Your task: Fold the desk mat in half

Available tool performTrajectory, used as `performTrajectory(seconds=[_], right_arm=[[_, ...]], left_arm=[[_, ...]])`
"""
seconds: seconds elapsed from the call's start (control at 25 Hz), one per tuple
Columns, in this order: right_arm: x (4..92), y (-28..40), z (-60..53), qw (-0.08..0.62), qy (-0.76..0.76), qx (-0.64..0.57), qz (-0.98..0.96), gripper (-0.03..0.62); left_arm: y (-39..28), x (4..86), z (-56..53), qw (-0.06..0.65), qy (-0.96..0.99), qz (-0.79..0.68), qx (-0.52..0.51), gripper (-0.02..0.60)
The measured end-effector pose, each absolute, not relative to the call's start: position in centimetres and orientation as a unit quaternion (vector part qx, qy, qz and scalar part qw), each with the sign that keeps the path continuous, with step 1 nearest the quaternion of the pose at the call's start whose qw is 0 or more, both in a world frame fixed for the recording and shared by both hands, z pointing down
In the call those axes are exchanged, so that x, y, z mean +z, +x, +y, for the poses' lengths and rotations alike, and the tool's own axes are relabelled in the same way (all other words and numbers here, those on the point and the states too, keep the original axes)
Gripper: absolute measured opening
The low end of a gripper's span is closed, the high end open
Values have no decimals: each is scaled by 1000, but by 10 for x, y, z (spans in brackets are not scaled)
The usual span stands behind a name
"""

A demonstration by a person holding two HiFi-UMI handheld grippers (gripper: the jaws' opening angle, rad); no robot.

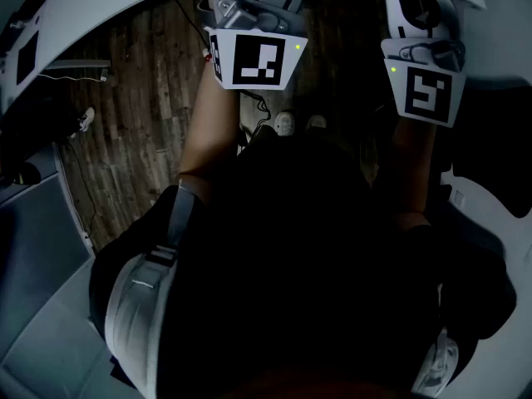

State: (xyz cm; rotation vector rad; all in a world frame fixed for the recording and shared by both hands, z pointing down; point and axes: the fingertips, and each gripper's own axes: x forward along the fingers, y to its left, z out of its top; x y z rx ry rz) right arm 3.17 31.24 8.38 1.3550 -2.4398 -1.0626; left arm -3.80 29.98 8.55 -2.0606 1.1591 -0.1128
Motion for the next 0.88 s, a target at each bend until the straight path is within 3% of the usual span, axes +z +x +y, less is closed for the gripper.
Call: performTrajectory(seconds=[0.88], right_arm=[[80,24,330,65,447,-347,-822,31]], left_arm=[[-45,85,313,367,-812,451,-44,12]])
